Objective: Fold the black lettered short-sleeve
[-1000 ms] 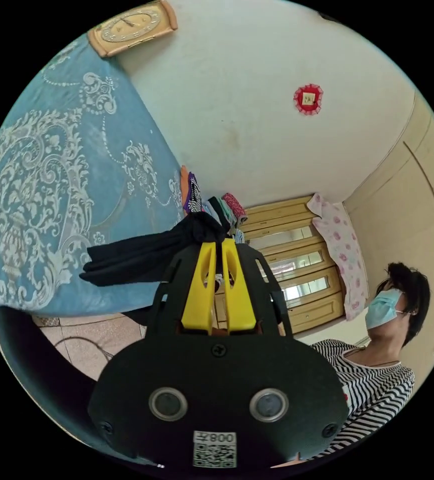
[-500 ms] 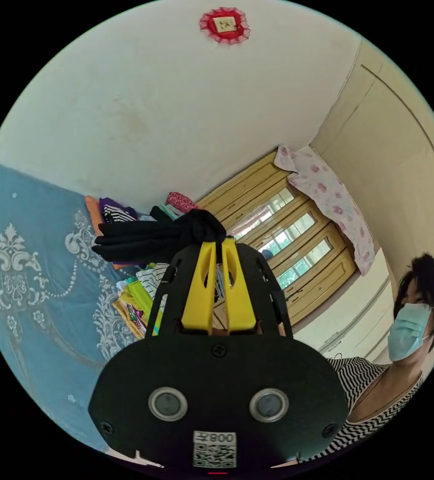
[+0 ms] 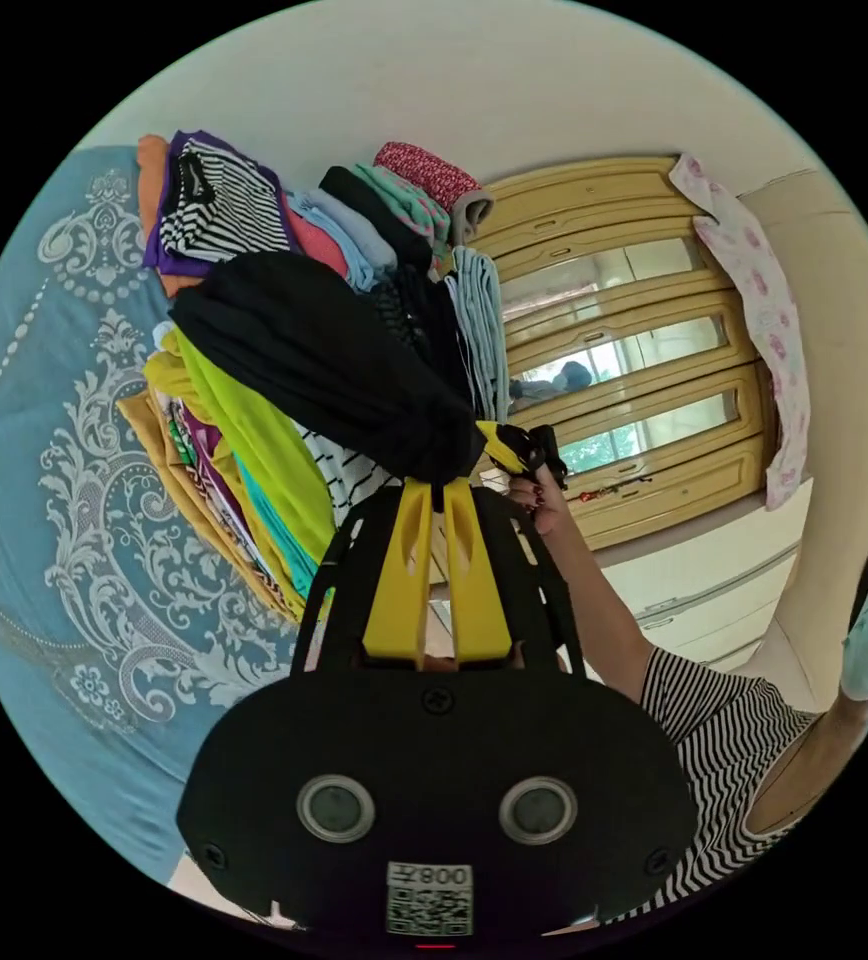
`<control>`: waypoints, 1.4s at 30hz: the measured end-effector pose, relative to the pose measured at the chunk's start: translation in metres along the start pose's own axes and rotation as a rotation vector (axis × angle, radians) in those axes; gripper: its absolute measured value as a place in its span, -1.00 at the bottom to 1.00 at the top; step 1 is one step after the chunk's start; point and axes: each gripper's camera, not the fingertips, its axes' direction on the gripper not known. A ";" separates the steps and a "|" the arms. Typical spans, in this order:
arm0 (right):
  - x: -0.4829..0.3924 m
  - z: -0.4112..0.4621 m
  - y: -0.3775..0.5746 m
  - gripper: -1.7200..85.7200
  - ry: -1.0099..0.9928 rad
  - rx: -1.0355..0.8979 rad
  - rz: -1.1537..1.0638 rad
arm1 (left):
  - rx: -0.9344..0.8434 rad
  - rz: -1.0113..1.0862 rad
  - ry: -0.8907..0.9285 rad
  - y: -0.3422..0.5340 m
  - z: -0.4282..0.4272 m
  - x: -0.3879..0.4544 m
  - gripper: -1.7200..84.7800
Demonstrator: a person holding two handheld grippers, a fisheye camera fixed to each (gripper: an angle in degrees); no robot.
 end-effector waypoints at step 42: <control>-0.097 -0.067 0.009 -0.96 0.668 0.238 -0.267 | -0.062 0.205 -0.193 -0.224 0.162 0.096 -0.96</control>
